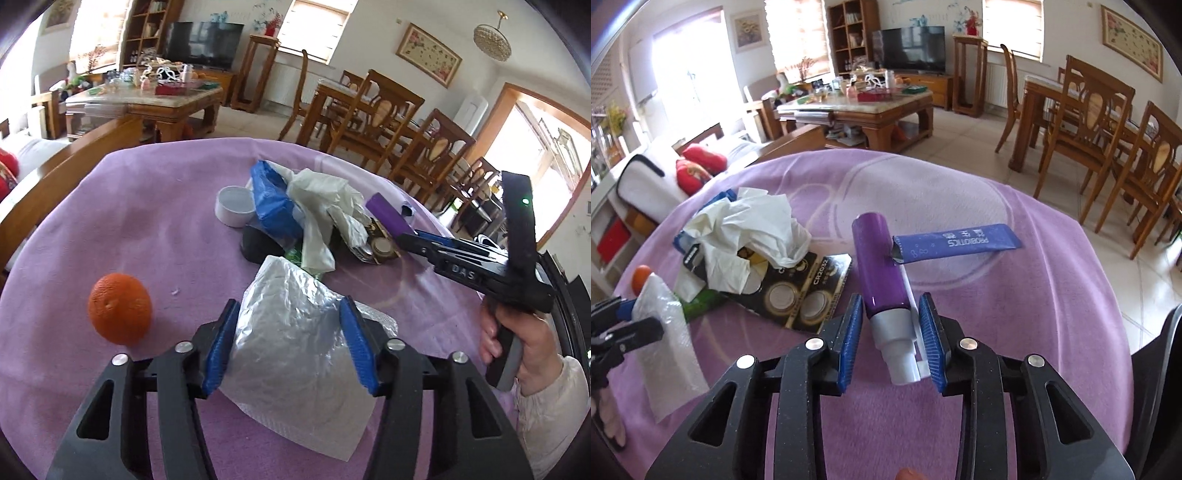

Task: Collect trash
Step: 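Grasp the silver foil packet with the left tool while the right tool grasps the purple tube, then carry the foil packet and purple tube over the black bin, then open both tools to drop the foil packet and tube into the bin, then grasp the orange with the left tool while the right tool grasps the white tissue, then carry the orange and white tissue over the black bin, then open both tools to drop the orange and tissue into the bin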

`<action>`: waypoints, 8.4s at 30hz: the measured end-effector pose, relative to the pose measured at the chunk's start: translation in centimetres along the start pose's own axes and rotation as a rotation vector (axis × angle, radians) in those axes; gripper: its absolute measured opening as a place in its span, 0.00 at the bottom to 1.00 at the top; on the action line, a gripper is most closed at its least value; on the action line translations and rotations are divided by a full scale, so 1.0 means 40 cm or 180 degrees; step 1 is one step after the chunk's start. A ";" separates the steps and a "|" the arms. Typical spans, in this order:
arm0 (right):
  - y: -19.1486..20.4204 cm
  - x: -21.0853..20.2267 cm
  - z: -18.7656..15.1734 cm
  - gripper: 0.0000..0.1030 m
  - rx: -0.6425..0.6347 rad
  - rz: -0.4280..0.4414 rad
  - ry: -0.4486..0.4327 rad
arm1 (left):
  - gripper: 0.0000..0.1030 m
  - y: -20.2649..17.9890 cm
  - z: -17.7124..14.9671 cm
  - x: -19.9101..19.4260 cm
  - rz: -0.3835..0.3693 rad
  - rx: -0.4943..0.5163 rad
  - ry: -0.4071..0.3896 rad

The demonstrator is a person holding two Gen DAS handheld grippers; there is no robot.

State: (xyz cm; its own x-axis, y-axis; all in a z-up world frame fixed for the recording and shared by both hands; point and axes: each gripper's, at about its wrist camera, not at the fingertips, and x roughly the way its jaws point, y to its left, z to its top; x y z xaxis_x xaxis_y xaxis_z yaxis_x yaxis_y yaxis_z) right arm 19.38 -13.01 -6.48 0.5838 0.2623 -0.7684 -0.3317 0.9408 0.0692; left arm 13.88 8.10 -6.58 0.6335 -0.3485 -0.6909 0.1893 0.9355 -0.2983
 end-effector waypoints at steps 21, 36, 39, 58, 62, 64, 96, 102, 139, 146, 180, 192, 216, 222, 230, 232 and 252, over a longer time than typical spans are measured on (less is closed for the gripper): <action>-0.012 -0.307 -0.109 0.25 0.0306 0.0786 -0.0565 | 0.27 -0.121 -0.014 -0.162 -0.0280 0.0262 -0.0677; -0.338 -0.666 -0.304 0.25 0.0795 0.0339 -0.1192 | 0.27 -0.506 -0.004 -0.116 -0.0821 0.0820 -0.0815; -0.436 -0.707 -0.369 0.25 0.0972 0.0209 -0.1231 | 0.27 -0.584 -0.017 -0.071 -0.0958 0.0908 -0.0736; -0.788 -0.697 -0.633 0.25 0.1797 -0.0007 -0.1203 | 0.27 -0.895 -0.015 0.190 -0.0953 0.1203 -0.0535; -0.791 -0.669 -0.619 0.25 0.1845 0.0004 -0.1186 | 0.27 -0.933 -0.019 0.229 -0.0877 0.1276 -0.0476; -0.792 -0.660 -0.621 0.25 0.1851 0.0009 -0.1176 | 0.27 -0.938 -0.028 0.234 -0.0844 0.1298 -0.0465; -0.754 -0.597 -0.555 0.49 0.1750 -0.0144 -0.0947 | 0.57 -0.883 -0.030 0.167 -0.0589 0.1371 -0.0457; -0.702 -0.589 -0.514 0.54 0.1616 -0.0129 -0.0931 | 0.70 -0.814 -0.018 0.120 -0.0548 0.1274 -0.0538; 0.156 -0.005 0.143 0.78 0.0348 0.0931 -0.0102 | 0.51 0.178 0.036 -0.055 0.0678 -0.0267 0.0154; 0.207 0.054 0.156 0.14 0.0209 0.0894 0.0035 | 0.36 0.184 0.025 -0.060 0.0570 -0.0301 0.0090; -0.180 -0.625 -0.169 0.08 0.0574 0.0645 -0.1508 | 0.35 -0.343 0.038 -0.139 -0.0298 0.0717 -0.0866; -0.469 -0.744 -0.344 0.08 0.1033 0.0218 -0.1658 | 0.35 -0.614 0.026 -0.023 -0.0770 0.1150 -0.0726; -0.760 -0.708 -0.596 0.08 0.1756 -0.0050 -0.1456 | 0.36 -0.923 -0.028 0.235 -0.1086 0.1504 -0.0046; -0.803 -0.673 -0.616 0.08 0.1859 -0.0030 -0.1394 | 0.36 -0.949 -0.046 0.274 -0.1046 0.1578 0.0094; -0.813 -0.640 -0.618 0.08 0.1897 -0.0061 -0.1349 | 0.36 -0.960 -0.047 0.301 -0.0970 0.1613 0.0235; -0.813 -0.636 -0.619 0.08 0.1906 -0.0068 -0.1331 | 0.36 -0.960 -0.043 0.305 -0.0967 0.1612 0.0256; -0.738 -0.655 -0.569 0.47 0.1750 -0.0156 -0.1301 | 0.71 -0.931 -0.033 0.178 -0.0803 0.1692 -0.0161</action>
State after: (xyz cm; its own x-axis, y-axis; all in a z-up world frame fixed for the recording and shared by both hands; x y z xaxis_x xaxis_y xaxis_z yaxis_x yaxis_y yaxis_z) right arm -3.01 -52.53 -2.87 0.8572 0.1749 -0.4844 0.0634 0.8976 0.4363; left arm 10.35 -29.29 -1.24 0.5526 -0.5731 -0.6052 0.6806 0.7294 -0.0693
